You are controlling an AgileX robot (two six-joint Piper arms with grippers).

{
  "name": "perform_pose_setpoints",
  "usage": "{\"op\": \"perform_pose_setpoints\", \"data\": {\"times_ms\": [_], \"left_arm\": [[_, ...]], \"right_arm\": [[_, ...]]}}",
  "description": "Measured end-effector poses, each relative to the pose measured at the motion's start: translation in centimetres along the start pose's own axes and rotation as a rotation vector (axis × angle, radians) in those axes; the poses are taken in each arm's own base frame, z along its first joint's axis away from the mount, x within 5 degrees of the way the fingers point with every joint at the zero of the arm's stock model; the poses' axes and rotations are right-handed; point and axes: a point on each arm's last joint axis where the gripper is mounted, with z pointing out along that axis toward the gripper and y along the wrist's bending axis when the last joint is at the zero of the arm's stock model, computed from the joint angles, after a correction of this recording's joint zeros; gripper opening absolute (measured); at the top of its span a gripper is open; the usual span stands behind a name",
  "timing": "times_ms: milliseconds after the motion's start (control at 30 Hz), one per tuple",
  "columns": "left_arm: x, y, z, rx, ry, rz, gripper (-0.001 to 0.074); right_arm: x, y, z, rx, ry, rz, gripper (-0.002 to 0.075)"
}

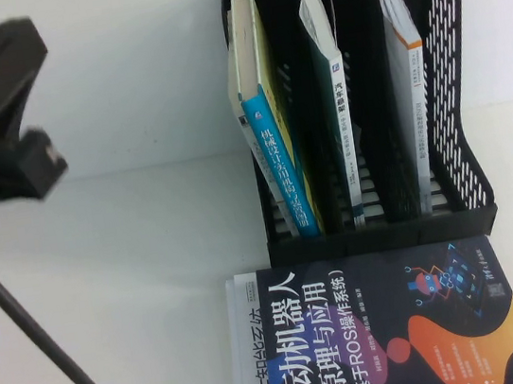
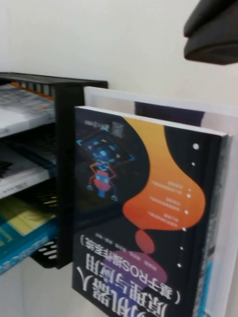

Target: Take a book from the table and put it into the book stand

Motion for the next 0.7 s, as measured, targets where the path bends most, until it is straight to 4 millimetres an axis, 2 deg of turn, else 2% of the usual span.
{"op": "perform_pose_setpoints", "data": {"times_ms": [100, 200, 700], "left_arm": [[1.2, 0.3, -0.8, -0.006, 0.010, 0.169, 0.0001], [1.4, 0.4, -1.2, -0.007, -0.002, 0.238, 0.0000], [1.5, 0.4, -1.4, -0.009, -0.009, 0.260, 0.0000]], "right_arm": [[1.1, 0.1, 0.6, -0.035, 0.045, 0.060, -0.0004], [1.6, 0.2, 0.8, -0.053, 0.059, 0.094, -0.0004], [1.7, 0.3, 0.9, -0.059, 0.062, 0.106, -0.0004]]}}
